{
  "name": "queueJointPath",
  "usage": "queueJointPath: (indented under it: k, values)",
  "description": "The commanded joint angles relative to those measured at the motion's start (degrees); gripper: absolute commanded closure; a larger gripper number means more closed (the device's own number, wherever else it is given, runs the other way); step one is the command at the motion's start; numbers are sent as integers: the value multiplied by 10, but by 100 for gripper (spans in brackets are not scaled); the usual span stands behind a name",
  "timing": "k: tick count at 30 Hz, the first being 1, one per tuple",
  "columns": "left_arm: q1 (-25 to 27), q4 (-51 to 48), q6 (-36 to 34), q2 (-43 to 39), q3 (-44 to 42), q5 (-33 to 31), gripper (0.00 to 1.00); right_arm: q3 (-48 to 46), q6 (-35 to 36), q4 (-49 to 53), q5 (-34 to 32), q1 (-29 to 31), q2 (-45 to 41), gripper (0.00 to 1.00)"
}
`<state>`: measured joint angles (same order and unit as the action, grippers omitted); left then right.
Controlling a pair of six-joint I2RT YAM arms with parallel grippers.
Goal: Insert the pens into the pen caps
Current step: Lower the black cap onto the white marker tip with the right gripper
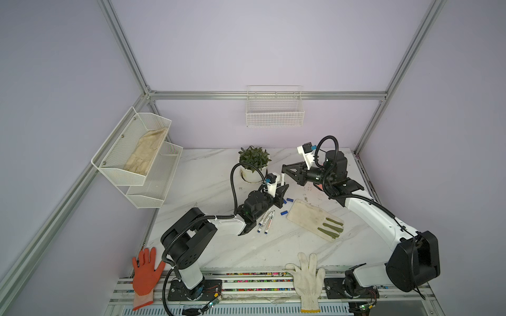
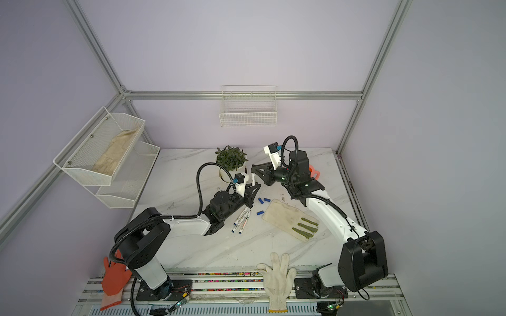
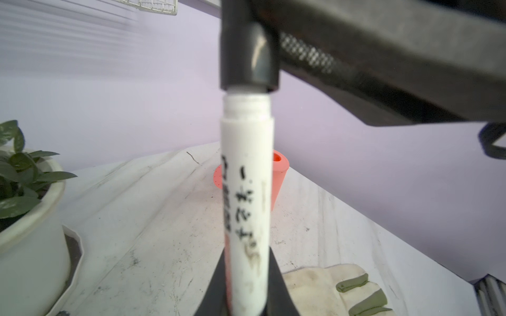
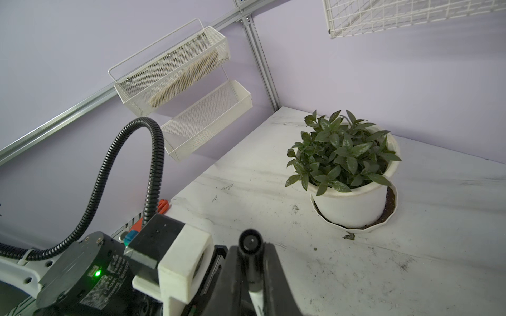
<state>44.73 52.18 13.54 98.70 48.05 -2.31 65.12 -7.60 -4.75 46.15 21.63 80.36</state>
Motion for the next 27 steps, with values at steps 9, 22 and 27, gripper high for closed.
queueJointPath:
  k: [9, 22, 27]
  values:
    - [-19, 89, -65, -28, 3, -124, 100, 28, 66, 203, 46, 21, 12, 100]
    - [-4, 69, -98, -25, -12, -117, 100, 69, 100, 243, -11, 41, 32, 100]
    - [0, 66, -103, -24, -15, -115, 100, 82, 108, 253, -33, 46, 38, 100]
